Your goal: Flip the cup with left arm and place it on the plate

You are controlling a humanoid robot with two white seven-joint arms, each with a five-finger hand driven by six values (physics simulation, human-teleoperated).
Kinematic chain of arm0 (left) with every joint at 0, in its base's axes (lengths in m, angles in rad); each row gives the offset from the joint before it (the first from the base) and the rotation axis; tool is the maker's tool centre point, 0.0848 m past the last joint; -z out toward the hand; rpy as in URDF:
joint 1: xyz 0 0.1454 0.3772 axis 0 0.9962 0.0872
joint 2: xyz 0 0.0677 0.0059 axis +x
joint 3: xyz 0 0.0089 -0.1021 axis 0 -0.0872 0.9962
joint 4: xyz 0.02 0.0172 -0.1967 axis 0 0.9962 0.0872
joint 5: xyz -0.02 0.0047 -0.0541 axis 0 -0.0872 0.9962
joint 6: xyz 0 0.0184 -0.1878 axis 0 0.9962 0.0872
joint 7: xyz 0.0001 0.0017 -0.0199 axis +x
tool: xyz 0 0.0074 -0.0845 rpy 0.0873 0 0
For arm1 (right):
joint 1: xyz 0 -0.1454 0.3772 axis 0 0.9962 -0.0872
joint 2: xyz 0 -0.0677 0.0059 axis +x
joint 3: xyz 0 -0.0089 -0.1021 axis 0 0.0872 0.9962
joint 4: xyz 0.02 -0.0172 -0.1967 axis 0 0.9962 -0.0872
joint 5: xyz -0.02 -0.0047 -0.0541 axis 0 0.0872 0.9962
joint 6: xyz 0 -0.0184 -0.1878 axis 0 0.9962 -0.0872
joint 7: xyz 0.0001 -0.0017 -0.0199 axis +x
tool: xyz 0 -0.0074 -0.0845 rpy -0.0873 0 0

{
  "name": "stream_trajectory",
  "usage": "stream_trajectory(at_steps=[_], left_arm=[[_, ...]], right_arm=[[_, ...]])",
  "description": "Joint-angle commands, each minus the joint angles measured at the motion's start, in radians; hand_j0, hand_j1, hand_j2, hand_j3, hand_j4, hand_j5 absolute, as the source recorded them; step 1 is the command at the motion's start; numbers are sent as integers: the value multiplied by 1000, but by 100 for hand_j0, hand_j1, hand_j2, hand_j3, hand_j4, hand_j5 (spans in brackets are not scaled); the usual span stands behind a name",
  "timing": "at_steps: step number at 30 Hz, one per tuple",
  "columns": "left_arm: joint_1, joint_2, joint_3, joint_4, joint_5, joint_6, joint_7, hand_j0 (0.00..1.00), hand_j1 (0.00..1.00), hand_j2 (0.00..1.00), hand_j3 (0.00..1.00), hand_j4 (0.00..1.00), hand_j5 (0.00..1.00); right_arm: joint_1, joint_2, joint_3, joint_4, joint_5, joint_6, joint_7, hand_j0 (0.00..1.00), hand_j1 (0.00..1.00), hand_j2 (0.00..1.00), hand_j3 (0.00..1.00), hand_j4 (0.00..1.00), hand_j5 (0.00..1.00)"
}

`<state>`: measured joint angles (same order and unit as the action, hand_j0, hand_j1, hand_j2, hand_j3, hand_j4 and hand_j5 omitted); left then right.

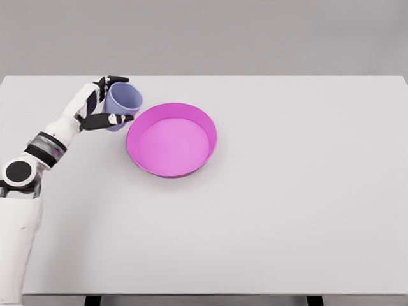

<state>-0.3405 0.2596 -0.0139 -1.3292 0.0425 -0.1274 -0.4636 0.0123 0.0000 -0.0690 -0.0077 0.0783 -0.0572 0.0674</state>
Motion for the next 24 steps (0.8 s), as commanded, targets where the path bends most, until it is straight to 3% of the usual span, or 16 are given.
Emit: stream_trajectory(at_steps=[1,10,24], left_arm=[[0,-3,0,-5,63,2,-1,71,71,71,71,71,71],[8,-121,0,-24,99,14,-3,71,71,71,71,71,71],[32,-178,-23,-27,119,74,-3,71,71,71,71,71,71]], right_arm=[[0,0,0,0,0,-1,0,100,100,100,100,100,100],[0,0,0,0,0,-1,0,100,100,100,100,100,100],[0,0,0,0,0,0,0,100,100,100,100,100,100]])
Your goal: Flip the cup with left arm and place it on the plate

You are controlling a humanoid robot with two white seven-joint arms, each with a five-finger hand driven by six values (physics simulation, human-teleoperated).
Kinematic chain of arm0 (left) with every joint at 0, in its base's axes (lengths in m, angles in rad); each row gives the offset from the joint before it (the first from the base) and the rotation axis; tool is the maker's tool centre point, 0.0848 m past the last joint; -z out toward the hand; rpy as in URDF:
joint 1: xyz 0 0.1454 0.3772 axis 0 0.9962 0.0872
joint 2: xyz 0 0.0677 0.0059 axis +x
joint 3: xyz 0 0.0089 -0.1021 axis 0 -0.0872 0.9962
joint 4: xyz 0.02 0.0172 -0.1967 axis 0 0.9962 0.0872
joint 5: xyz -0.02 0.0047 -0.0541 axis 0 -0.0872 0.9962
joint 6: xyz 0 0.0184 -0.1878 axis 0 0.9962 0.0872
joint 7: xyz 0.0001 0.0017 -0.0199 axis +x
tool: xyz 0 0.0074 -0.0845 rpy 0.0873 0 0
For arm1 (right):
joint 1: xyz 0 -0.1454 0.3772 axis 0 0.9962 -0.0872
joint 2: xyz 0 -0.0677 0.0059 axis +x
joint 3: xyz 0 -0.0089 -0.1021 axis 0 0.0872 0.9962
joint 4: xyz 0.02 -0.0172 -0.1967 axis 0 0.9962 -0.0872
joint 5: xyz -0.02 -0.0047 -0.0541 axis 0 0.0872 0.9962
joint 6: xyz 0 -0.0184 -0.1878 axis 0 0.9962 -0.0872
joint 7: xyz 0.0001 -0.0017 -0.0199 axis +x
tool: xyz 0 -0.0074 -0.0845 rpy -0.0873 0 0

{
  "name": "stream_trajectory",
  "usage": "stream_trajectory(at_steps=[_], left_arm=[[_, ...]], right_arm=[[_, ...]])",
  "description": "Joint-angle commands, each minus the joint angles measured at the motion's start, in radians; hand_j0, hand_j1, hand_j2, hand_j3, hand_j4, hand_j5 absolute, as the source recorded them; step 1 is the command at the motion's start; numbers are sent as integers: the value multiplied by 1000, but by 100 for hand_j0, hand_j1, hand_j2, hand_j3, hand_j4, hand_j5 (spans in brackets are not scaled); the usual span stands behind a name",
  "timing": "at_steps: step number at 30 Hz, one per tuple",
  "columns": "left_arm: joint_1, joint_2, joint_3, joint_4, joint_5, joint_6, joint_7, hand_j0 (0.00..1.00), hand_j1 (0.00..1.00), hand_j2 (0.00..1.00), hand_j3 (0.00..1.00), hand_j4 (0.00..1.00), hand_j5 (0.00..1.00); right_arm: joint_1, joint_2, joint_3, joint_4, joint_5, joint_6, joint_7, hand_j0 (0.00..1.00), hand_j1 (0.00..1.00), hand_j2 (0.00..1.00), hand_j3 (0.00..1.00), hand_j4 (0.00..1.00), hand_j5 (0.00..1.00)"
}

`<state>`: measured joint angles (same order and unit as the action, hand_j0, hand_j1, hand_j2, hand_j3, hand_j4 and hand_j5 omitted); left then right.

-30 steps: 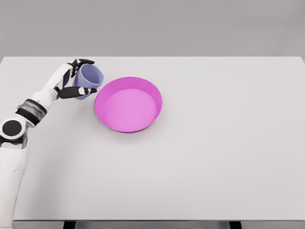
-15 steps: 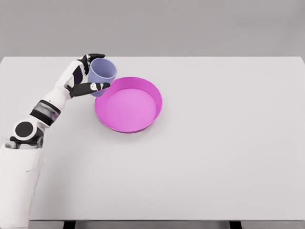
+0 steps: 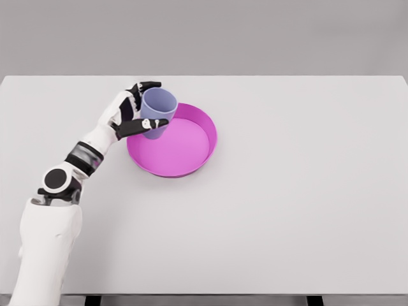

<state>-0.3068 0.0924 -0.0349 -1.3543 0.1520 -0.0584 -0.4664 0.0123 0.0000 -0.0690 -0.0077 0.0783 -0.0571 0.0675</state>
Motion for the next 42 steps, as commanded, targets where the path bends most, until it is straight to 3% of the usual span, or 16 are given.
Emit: stream_trajectory(at_steps=[1,9,22,27,30,42], left_arm=[[0,-20,-2,-2,11,5,0,71,71,71,71,71,71],[6,-91,-23,0,11,22,-9,71,71,71,71,71,71],[8,-92,-34,14,27,80,-11,73,73,73,73,73,73],[8,-92,-46,14,27,84,-11,78,78,78,78,78,78],[15,-92,-46,12,20,84,-9,100,100,100,100,100,100],[28,-85,-42,0,20,78,-8,100,100,100,100,100,100]], right_arm=[[0,0,0,0,0,0,2,100,100,100,100,100,100],[0,0,0,0,0,-1,0,100,100,100,100,100,100],[0,0,0,0,0,-1,0,100,100,100,100,100,100],[0,0,0,0,0,-1,0,100,100,100,100,100,100],[0,0,0,0,0,0,0,100,100,100,100,100,100],[0,0,0,0,0,0,0,100,100,100,100,100,100]])
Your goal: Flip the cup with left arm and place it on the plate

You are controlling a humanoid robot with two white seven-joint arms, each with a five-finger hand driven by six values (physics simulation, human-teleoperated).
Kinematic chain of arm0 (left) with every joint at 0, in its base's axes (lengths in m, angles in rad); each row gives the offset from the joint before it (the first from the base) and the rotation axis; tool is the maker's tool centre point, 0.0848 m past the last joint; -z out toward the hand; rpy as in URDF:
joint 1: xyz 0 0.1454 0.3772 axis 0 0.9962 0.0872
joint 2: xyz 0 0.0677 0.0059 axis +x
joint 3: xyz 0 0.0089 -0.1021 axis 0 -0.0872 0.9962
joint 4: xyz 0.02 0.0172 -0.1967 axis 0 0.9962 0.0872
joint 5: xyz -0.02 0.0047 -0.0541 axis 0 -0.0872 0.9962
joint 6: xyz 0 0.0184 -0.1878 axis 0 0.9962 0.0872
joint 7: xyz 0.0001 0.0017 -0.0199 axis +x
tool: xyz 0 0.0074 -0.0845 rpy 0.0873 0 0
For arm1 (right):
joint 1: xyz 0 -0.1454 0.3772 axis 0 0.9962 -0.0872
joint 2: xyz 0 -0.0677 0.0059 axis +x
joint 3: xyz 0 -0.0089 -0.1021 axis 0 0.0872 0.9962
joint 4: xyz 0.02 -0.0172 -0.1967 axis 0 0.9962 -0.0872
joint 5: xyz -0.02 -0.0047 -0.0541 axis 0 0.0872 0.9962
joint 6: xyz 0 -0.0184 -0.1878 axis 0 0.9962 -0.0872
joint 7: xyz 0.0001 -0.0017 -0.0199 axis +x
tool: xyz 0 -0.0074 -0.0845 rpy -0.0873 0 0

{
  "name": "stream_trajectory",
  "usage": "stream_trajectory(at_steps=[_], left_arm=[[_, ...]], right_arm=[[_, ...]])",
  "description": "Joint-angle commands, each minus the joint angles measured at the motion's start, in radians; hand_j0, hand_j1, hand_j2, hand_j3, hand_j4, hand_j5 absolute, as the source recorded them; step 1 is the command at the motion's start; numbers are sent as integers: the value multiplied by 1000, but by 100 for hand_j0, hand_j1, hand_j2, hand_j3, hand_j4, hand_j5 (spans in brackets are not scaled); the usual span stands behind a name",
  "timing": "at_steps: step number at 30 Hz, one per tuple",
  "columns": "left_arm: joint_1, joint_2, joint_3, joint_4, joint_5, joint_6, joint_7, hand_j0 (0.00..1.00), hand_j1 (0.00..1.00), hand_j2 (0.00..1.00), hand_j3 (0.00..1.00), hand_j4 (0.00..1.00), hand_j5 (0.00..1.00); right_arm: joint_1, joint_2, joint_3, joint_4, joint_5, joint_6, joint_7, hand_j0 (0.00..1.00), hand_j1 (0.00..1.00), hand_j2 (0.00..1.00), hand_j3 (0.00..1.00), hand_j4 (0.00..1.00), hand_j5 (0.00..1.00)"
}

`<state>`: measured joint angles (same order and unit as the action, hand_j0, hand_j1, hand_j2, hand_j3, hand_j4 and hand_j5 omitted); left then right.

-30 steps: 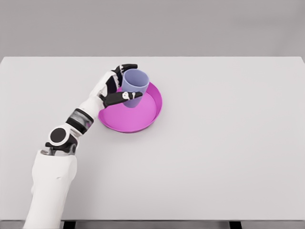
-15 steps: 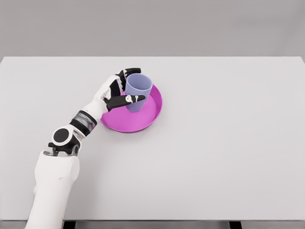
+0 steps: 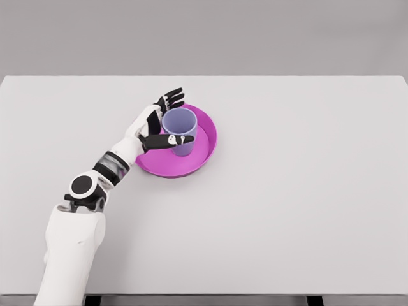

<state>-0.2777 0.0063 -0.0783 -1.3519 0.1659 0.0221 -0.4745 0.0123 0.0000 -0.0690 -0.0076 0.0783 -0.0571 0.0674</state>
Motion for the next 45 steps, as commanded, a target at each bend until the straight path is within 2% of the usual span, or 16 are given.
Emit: stream_trajectory(at_steps=[1,12,15,22,24,26,32,34,35,36,43,45], left_arm=[[3,1,2,-3,6,-2,1,100,100,100,100,100,100],[31,41,15,-26,6,-7,1,100,100,100,100,100,100],[31,80,15,-26,7,-1,1,100,100,100,100,100,100],[31,123,64,-24,11,2,1,100,100,100,100,100,100],[29,164,71,-21,12,4,2,100,100,100,100,100,100],[28,213,115,-21,11,7,2,100,100,100,100,100,100],[26,445,124,-21,24,-31,-1,100,100,100,100,100,100],[31,472,124,-21,60,-103,-36,100,100,100,100,100,100],[32,488,124,-16,63,-162,-110,100,100,100,100,100,100],[49,531,123,-6,70,-244,-136,100,100,100,100,100,100],[98,620,110,10,73,-633,-136,100,100,100,100,100,100],[104,620,110,8,73,-633,-136,100,100,100,100,100,100]], right_arm=[[0,0,0,0,0,0,0,100,100,100,100,100,100],[0,0,0,0,0,0,2,100,100,100,100,100,100],[0,0,0,0,0,0,0,100,100,100,100,100,100],[0,0,0,0,0,0,0,100,100,100,100,100,100],[0,0,0,0,0,0,0,100,100,100,100,100,100],[0,0,0,0,0,-1,0,100,100,100,100,100,100],[0,0,0,0,0,0,0,100,100,100,100,100,100],[0,0,0,0,0,0,0,100,100,100,100,100,100],[0,0,0,0,0,0,0,100,100,100,100,100,100],[0,0,0,0,0,-1,0,100,100,100,100,100,100],[0,0,0,0,0,0,0,100,100,100,100,100,100],[0,0,0,0,0,0,2,100,100,100,100,100,100]])
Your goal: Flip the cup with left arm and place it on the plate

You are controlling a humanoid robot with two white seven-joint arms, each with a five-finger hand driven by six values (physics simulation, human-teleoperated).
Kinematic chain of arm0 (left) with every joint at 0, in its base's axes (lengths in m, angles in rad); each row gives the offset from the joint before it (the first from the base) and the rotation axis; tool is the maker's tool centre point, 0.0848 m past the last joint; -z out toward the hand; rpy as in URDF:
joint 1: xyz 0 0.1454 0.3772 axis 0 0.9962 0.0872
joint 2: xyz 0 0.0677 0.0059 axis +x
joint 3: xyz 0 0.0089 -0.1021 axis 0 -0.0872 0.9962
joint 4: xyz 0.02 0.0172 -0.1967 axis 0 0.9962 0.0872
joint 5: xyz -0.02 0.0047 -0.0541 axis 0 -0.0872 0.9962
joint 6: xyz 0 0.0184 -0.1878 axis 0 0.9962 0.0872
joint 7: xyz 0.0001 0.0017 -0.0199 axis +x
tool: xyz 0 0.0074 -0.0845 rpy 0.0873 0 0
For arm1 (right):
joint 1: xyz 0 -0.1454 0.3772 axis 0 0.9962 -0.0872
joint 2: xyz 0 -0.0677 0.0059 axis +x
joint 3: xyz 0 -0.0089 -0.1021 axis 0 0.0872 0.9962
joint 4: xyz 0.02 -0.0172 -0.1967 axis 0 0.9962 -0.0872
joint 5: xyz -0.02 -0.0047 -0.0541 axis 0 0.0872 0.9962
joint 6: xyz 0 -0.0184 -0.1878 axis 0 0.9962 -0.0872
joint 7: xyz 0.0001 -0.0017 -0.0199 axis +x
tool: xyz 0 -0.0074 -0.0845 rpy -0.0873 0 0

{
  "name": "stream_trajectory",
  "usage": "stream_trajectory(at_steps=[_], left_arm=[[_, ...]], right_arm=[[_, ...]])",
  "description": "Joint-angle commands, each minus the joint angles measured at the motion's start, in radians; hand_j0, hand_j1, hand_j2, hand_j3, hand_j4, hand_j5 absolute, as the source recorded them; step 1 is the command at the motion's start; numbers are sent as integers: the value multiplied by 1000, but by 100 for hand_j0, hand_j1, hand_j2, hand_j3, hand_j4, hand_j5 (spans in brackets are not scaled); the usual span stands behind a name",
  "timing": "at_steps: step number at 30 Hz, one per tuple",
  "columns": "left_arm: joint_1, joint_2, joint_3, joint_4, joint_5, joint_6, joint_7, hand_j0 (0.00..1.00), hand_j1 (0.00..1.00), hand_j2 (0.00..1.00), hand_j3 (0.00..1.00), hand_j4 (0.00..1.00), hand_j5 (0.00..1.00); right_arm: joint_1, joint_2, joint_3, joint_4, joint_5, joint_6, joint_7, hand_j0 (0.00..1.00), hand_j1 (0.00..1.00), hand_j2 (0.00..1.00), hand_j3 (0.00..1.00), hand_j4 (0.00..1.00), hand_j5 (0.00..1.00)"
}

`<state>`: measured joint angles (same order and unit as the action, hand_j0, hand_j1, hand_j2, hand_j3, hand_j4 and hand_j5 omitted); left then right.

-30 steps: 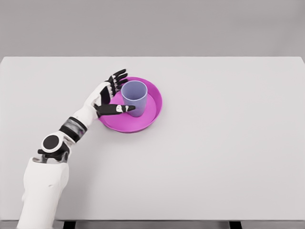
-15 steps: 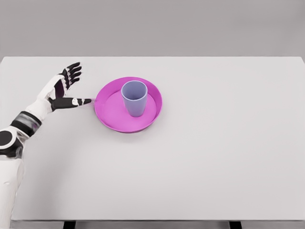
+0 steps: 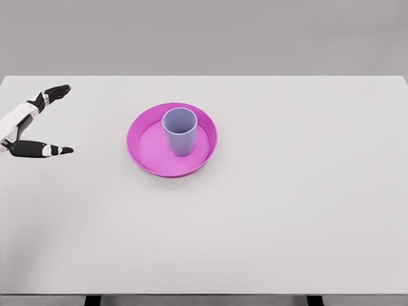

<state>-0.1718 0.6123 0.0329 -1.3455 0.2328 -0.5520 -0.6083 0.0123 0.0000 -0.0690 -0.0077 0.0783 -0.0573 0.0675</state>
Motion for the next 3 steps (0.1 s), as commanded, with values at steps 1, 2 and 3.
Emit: stream_trajectory(at_steps=[1,2,3], left_arm=[[0,12,-1,2,6,-59,-3,100,100,100,100,100,100],[0,12,-1,2,6,-59,-3,100,100,100,100,100,100],[2,11,-1,2,6,-59,-3,100,100,100,100,100,100]], right_arm=[[0,0,0,0,0,1,0,100,100,100,100,100,100],[0,0,0,0,0,1,0,100,100,100,100,100,100],[0,0,0,0,0,1,0,100,100,100,100,100,100]])
